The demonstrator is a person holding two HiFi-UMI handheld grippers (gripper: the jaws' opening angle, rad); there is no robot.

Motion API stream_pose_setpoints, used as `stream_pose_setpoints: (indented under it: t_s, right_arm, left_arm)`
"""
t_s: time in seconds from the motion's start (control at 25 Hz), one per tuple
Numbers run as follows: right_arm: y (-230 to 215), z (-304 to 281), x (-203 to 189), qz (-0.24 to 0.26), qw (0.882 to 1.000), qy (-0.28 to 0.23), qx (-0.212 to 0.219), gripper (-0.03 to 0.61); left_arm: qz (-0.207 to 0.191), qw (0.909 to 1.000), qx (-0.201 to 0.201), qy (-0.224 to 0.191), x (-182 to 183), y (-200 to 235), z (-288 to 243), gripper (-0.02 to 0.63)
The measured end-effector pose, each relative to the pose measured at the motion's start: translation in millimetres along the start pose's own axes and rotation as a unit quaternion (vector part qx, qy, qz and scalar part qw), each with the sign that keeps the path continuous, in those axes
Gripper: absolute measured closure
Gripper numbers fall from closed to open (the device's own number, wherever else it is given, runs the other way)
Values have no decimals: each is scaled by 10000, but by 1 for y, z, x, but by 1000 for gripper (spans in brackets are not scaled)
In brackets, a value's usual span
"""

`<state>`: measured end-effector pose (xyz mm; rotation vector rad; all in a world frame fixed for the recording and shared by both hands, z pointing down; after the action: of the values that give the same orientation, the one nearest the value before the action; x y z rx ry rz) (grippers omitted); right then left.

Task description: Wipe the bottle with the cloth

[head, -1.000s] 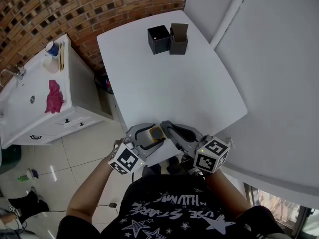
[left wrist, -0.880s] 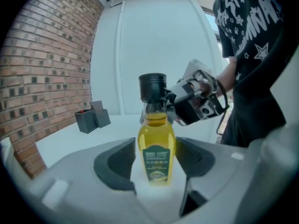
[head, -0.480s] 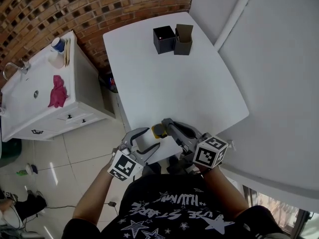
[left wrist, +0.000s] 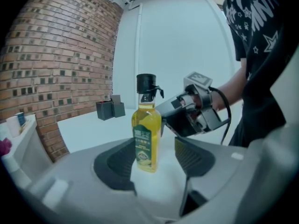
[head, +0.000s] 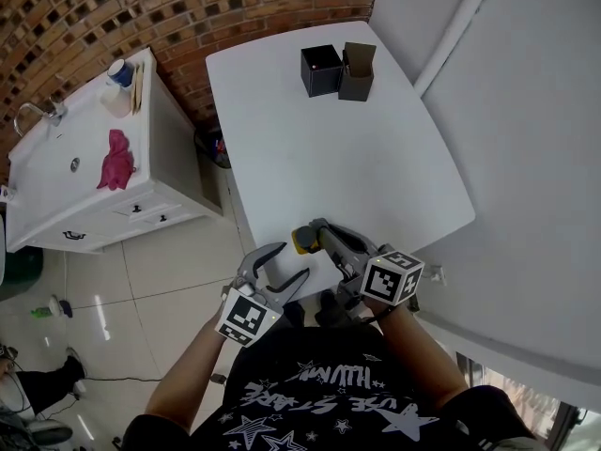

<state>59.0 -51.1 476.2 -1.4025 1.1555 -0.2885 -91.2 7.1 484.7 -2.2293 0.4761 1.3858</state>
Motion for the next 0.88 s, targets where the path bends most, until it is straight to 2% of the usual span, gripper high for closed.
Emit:
stream_pose_setpoints:
  t_s: [0.48, 0.88]
  right_arm:
    - [-33, -16, -18, -32, 9984, 357, -435, 543]
    - [-48, -23, -26, 27, 9965, 460, -692, 543]
  left_arm:
    - [149, 9995, 229, 159, -4, -4, 4, 350]
    - [206, 9992, 272, 222, -5, -11, 8, 350]
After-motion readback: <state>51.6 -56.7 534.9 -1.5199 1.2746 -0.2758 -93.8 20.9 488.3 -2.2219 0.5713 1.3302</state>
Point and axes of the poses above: the fingertips, and each gripper's own axes: z backward along the fingers, y to its left, x out of its top, the point moved 7 cm from there along z, backward along the fingers, and after that the axes turned 14 degrees about -z, right-handed, at the moved point
